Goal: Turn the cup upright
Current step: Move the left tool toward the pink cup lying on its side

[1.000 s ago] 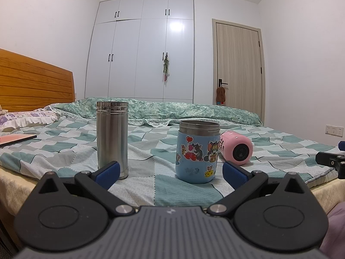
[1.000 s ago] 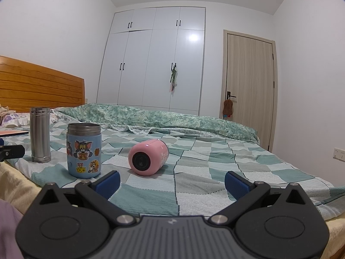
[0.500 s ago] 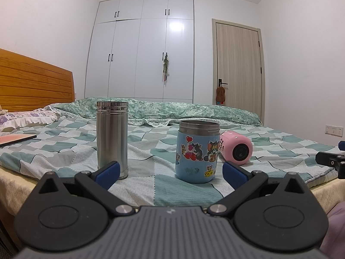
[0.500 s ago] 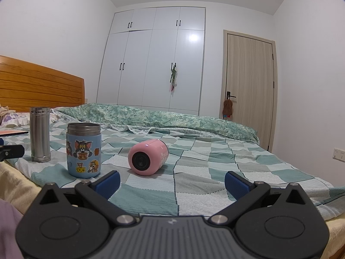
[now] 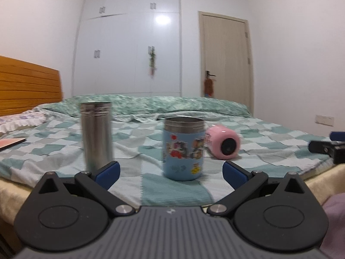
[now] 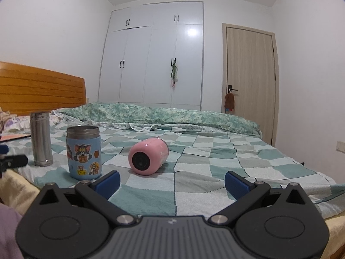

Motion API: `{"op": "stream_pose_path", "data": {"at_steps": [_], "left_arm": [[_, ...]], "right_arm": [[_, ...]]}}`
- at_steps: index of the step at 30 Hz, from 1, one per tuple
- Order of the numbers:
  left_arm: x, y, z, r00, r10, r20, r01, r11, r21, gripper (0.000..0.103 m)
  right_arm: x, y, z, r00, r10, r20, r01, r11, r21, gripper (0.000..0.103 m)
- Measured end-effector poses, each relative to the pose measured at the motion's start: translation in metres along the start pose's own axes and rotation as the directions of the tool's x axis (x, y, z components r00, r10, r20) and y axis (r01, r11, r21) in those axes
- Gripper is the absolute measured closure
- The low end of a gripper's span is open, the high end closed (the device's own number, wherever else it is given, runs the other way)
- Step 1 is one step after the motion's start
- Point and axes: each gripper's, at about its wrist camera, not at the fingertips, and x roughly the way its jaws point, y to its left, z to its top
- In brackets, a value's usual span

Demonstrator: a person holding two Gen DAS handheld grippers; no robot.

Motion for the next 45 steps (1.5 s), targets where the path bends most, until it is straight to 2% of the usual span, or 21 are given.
{"op": "stream_pose_path", "data": {"at_steps": [10,21,29,38,45], "left_arm": [[0.034,-0.052,0.027,0.988,-0.152,-0.038,0.154,0.985,0.078,0.0],[0.089,-0.101,0.039,0.97,-0.225,-0.097,0.236,0.963,0.131,0.0],[0.134,-0.128,0.047,0.946,-0.296,-0.135,0.314,0.938,0.143,0.0],[0.189,-0.148,0.067,0.928,-0.337,-0.16,0.362,0.916,0.171,0.0],[0.219,-0.148,0.073,0.926,-0.338,-0.167,0.368,0.908,0.202,0.0]], "right_arm": [[0.019,-0.029,0.024,0.999,-0.025,-0.029,0.025,1.0,-0.007,0.0],[0.051,-0.064,0.038,0.998,-0.021,-0.06,0.021,1.0,-0.004,0.0],[0.08,-0.088,0.045,0.997,-0.018,-0.079,0.02,1.0,0.013,0.0],[0.122,-0.117,0.058,0.991,-0.001,-0.134,0.003,1.0,0.018,0.0],[0.156,-0.129,0.073,0.98,0.025,-0.198,-0.026,1.0,0.0,0.0]]}}
